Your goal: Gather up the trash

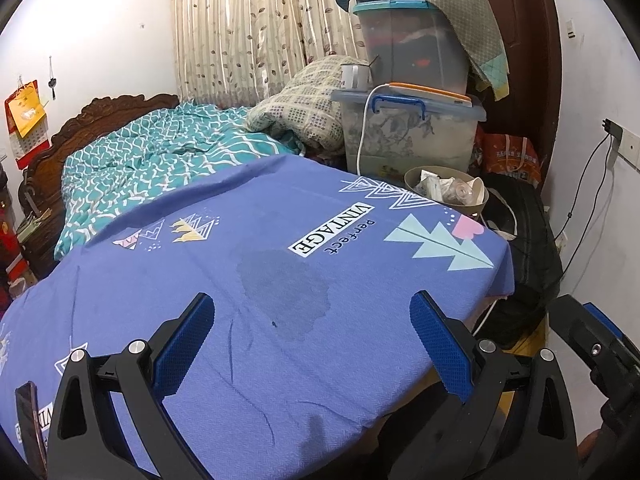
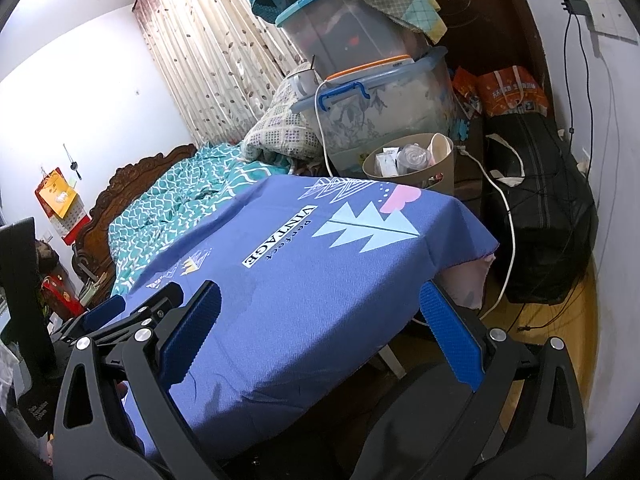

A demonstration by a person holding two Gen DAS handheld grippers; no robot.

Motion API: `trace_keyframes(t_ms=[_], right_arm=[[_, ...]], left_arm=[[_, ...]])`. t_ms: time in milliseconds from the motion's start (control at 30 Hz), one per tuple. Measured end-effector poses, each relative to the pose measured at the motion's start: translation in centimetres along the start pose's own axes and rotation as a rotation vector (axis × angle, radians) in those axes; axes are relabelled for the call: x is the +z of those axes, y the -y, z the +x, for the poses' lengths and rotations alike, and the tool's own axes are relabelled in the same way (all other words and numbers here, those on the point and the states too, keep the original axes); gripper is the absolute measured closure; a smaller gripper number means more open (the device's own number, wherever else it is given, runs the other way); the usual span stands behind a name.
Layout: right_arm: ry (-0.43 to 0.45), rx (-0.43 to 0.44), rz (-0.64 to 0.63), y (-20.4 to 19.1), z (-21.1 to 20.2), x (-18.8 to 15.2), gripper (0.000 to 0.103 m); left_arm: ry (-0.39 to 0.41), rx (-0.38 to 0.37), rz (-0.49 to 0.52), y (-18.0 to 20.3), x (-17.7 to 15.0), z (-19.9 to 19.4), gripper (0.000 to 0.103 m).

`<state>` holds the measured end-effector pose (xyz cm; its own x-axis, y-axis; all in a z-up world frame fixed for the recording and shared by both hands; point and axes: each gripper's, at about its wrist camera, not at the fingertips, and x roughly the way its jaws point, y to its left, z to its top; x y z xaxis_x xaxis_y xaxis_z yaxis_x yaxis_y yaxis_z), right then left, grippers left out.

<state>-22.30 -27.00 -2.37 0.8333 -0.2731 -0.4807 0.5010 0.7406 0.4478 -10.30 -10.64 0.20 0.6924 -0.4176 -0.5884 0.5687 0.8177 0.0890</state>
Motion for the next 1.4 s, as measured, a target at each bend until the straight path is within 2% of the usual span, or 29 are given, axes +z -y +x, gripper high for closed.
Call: trace_keyframes(t_ms=[367,700,1400], right_arm=[[0.005,-0.002,0.004,0.38,-0.04,0.42,0.004],[0.004,-0.003,0.005,0.36,-0.06,0.37,0.004],[0.004,-0.002,0.005,0.36,-0.04,0.38,0.004]], left_arm=[[-0.028,0.011,0.016,0.19,0.19,0.38,0.009],[-0.023,0.057,0.036,0.35,-0.13,0.27,0.009],[-0.035,0.038,0.026,0.21,-0.25,0.46,0.009]])
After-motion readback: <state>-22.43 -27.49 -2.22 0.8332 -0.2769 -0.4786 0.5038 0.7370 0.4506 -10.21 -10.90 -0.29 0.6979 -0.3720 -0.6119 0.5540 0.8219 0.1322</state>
